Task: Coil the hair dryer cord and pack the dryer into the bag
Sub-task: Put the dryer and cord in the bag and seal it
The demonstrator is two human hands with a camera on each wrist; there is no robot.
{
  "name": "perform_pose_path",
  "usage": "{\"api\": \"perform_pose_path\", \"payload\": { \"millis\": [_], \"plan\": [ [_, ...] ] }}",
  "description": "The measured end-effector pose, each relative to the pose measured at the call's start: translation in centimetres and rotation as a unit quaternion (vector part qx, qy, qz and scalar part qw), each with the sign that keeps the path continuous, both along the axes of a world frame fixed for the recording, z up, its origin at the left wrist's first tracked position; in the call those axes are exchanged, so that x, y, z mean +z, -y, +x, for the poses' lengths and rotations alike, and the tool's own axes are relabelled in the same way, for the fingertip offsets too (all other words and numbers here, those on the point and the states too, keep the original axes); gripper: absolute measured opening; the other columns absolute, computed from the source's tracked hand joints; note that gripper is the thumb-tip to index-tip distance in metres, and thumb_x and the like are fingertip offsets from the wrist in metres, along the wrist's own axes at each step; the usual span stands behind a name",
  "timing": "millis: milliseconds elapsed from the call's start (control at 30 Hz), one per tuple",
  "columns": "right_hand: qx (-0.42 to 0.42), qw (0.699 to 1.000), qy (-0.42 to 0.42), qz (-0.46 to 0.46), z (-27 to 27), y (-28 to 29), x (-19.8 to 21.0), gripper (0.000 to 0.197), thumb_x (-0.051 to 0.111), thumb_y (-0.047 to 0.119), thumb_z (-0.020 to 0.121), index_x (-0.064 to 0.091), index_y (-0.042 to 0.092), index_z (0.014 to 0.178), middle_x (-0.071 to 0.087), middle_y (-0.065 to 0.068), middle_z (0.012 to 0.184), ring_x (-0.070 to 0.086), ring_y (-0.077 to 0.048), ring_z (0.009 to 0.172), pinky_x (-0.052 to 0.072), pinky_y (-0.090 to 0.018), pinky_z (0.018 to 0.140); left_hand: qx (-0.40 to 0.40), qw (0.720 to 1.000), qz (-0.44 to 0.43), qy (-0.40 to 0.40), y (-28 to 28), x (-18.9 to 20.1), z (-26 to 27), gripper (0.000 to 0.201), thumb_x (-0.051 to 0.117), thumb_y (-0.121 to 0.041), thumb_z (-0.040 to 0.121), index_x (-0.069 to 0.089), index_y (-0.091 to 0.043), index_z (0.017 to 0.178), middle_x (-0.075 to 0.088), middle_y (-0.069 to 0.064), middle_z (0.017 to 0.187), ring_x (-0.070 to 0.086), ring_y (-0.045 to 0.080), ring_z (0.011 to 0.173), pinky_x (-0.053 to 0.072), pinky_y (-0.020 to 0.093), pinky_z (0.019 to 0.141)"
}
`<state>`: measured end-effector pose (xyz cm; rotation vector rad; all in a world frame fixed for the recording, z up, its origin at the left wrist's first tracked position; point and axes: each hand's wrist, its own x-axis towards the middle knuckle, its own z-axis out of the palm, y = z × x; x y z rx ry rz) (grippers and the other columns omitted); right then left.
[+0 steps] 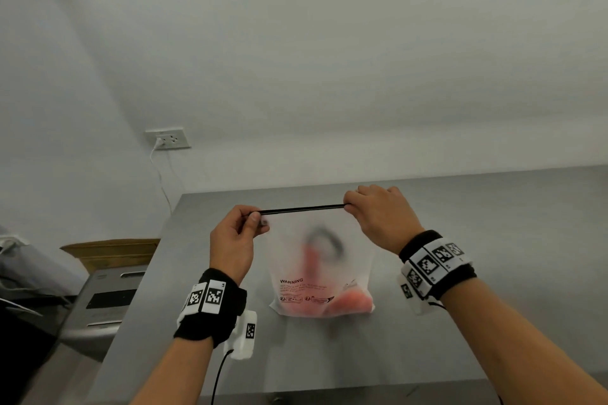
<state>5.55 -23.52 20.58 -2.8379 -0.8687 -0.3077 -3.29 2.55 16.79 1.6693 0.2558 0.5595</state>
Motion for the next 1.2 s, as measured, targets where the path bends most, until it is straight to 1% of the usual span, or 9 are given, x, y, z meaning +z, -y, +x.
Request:
{"api": "perform_pose_path", "payload": {
  "millis": [300,433,533,633,767,900,1000,1100,1200],
  "plan": [
    [-0.103,0.99,-0.05,-0.077,0.9,3.5,1.3,0.021,0.04,0.025,0.097,0.059,0.016,0.097,0.064,-0.001,0.1,0.063,-0.028,0.088,0.037,-0.037,0.072,-0.005,1.0,-0.002,-0.003,0.2,0.1,0.0,0.019,0.055,0.0,0.099,0.067,-0.013,0.091,0.07,0.006,0.081,0.072,0.011,0.074,0.06,0.04,0.088],
    [0.03,0.984,-0.177,0.016,0.5,-0.6,0.9,0.052,0.056,0.037,0.086,0.048,0.028,0.137,0.057,0.002,0.136,0.056,-0.023,0.121,0.045,-0.043,0.1,-0.027,1.0,0.005,0.0,0.0,-0.2,-0.1,0.022,0.054,-0.001,0.1,0.066,-0.016,0.09,0.069,-0.003,0.074,0.069,0.014,0.074,0.06,0.043,0.088],
    [0.078,0.958,-0.275,0.028,0.4,-4.2,-1.8,0.072,0.068,0.059,0.074,0.043,0.038,0.139,0.062,0.004,0.133,0.059,-0.021,0.118,0.049,-0.042,0.098,-0.035,0.999,0.013,0.003,0.3,-0.5,-0.1,0.022,0.055,-0.001,0.1,0.066,-0.017,0.09,0.069,-0.005,0.071,0.068,0.015,0.073,0.06,0.044,0.087],
    [0.061,0.947,-0.306,0.074,0.3,-6.3,-5.0,0.047,0.071,0.048,0.081,0.056,0.034,0.124,0.071,-0.003,0.114,0.065,-0.029,0.104,0.051,-0.038,0.087,-0.029,0.999,0.011,0.007,0.3,-0.5,-0.2,0.021,0.056,-0.001,0.099,0.066,-0.017,0.09,0.068,-0.001,0.074,0.068,0.015,0.073,0.06,0.046,0.088],
    [0.046,0.942,-0.298,0.144,0.5,-7.0,-6.7,0.038,0.068,0.04,0.089,0.064,0.028,0.125,0.073,-0.004,0.116,0.066,-0.028,0.106,0.051,-0.037,0.091,-0.019,1.0,0.013,-0.002,0.0,-0.7,-0.4,0.021,0.057,-0.004,0.099,0.068,-0.021,0.091,0.071,0.001,0.08,0.071,0.016,0.078,0.059,0.047,0.092],
    [-0.016,0.926,-0.318,0.203,0.6,-6.0,-8.2,0.024,0.066,0.027,0.092,0.07,0.019,0.113,0.072,-0.002,0.107,0.064,-0.022,0.099,0.044,-0.028,0.081,-0.046,0.998,0.029,-0.044,-0.2,-1.6,0.0,0.019,0.061,-0.019,0.097,0.069,-0.032,0.108,0.075,-0.009,0.103,0.07,0.014,0.105,0.054,0.049,0.101],
    [-0.122,0.883,-0.363,0.27,0.8,-3.6,-11.8,0.02,0.067,0.024,0.089,0.073,0.014,0.104,0.075,-0.007,0.105,0.068,-0.026,0.098,0.051,-0.034,0.088,-0.08,0.992,0.061,-0.079,0.4,-3.0,-0.7,0.026,0.061,-0.019,0.096,0.066,-0.031,0.118,0.073,-0.013,0.112,0.066,0.01,0.113,0.054,0.048,0.101],
    [-0.209,0.787,-0.422,0.398,0.0,-0.6,-17.2,0.011,0.068,0.018,0.086,0.074,0.014,0.094,0.076,-0.016,0.102,0.071,-0.035,0.098,0.054,-0.053,0.096,-0.113,0.983,0.091,-0.112,2.0,-4.6,-2.1,0.028,0.059,-0.009,0.096,0.066,-0.025,0.117,0.075,-0.01,0.108,0.068,0.007,0.107,0.055,0.035,0.097],
    [-0.269,0.694,-0.461,0.483,-2.1,1.4,-20.8,0.013,0.062,0.009,0.093,0.071,0.009,0.103,0.074,-0.016,0.103,0.07,-0.033,0.096,0.053,-0.055,0.098,-0.148,0.97,0.121,-0.148,4.0,-5.9,-3.6,0.029,0.057,-0.004,0.096,0.066,-0.019,0.119,0.074,-0.009,0.106,0.067,0.005,0.103,0.05,0.014,0.086]
  ]
}}
